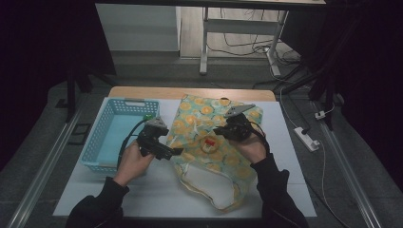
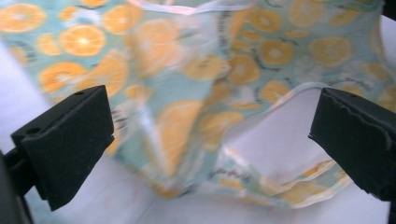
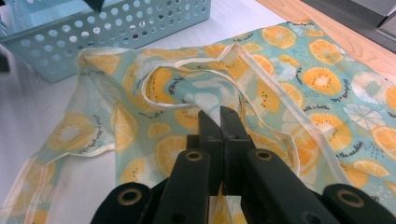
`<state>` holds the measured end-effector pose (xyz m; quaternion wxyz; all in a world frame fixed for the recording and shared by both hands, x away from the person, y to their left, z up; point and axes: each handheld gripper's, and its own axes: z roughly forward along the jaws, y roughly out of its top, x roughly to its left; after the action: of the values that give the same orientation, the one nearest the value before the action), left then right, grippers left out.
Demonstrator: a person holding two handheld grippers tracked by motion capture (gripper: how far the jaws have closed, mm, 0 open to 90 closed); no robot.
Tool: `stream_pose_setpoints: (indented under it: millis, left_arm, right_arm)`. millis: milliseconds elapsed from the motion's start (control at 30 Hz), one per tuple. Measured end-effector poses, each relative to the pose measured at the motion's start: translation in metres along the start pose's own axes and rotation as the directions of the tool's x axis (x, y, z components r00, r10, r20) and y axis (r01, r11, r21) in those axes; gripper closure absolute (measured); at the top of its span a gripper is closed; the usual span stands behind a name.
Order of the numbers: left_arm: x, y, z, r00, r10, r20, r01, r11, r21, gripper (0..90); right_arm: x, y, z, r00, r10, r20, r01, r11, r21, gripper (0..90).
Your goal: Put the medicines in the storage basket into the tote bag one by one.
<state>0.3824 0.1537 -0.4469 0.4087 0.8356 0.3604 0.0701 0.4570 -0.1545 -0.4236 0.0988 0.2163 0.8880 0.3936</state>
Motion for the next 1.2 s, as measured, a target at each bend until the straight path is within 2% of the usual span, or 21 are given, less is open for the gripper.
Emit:
stream_pose_setpoints:
  millis: [100,333,500,600,700,733,833,1033,1067,1200]
  left_arm:
    - [0.008,-0.004,-0.010,0.9993,-0.017,-0.033,0.017,0.9999,0.000,0.0]
    - [0.028,-0.014,-0.030,0.9940,-0.077,-0.078,0.077,0.9970,0.002,0.0]
    - [0.043,-0.024,-0.040,0.9852,-0.114,-0.128,0.117,0.9930,0.014,0.0]
    - [0.050,-0.030,-0.044,0.9768,-0.133,-0.168,0.139,0.9901,0.023,0.0]
    - [0.058,-0.035,-0.048,0.9706,-0.149,-0.189,0.156,0.9876,0.018,0.0]
    - [0.061,-0.036,-0.049,0.9702,-0.154,-0.187,0.160,0.9870,0.016,0.0]
    - [0.070,-0.041,-0.050,0.9652,-0.162,-0.205,0.170,0.9854,0.017,0.0]
    - [0.085,-0.048,-0.043,0.9548,-0.167,-0.246,0.185,0.9811,0.055,0.0]
    - [0.087,-0.048,-0.041,0.9544,-0.165,-0.249,0.186,0.9806,0.063,0.0]
    - [0.094,-0.050,-0.032,0.9602,-0.158,-0.230,0.184,0.9781,0.097,0.0]
  right_arm:
    - [0.000,0.000,0.000,1.0000,0.000,0.001,0.000,1.000,0.000,89.0]
    - [0.000,0.000,0.000,1.0000,0.001,0.001,-0.001,1.000,-0.003,89.0]
    - [0.000,0.000,-0.001,1.0000,0.001,0.002,-0.001,1.000,-0.005,89.0]
    - [0.000,0.000,-0.001,1.0000,0.000,0.001,0.000,1.000,-0.005,89.0]
    - [0.000,0.000,-0.001,1.0000,0.000,0.001,0.000,1.000,-0.005,88.9]
    - [0.000,0.000,0.000,1.0000,0.000,0.000,0.000,1.000,-0.005,88.9]
    - [0.001,0.000,0.000,1.0000,0.000,0.000,0.000,1.000,-0.005,89.0]
    - [0.001,0.001,-0.001,1.0000,-0.007,-0.001,0.007,1.000,-0.008,88.9]
    - [0.002,0.001,-0.001,1.0000,-0.008,-0.002,0.008,1.000,-0.009,89.0]
    - [0.003,0.002,0.000,0.9999,-0.010,-0.004,0.010,1.000,-0.012,88.9]
